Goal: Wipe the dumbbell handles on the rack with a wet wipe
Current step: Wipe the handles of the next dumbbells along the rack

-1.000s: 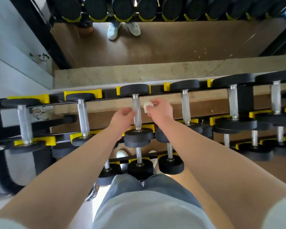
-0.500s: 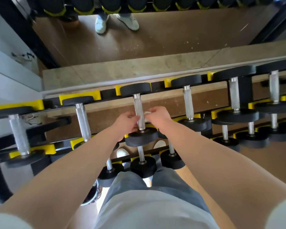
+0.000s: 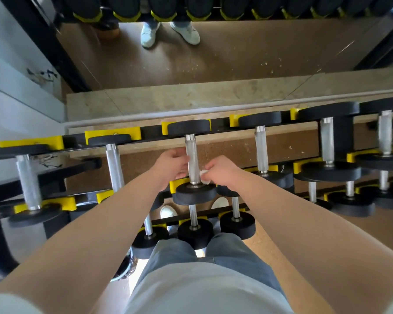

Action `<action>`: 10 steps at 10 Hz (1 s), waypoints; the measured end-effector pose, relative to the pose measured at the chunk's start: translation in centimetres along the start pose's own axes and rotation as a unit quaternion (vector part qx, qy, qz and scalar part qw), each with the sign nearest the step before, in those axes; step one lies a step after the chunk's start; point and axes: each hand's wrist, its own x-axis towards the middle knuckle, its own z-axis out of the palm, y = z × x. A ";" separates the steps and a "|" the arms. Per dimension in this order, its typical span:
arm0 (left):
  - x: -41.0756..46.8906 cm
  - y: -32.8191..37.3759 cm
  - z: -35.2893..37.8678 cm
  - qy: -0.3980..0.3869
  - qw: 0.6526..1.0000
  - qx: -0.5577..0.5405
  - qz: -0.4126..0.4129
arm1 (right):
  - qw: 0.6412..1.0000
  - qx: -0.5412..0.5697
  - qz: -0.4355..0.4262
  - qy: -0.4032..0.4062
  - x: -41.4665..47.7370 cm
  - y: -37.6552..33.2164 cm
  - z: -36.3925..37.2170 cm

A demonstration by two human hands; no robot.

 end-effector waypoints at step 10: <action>-0.3 0.1 -0.3 0.008 0.999 -0.031 0.025 | 0.996 -0.083 -0.016 -0.036 2.0 -0.6 0.9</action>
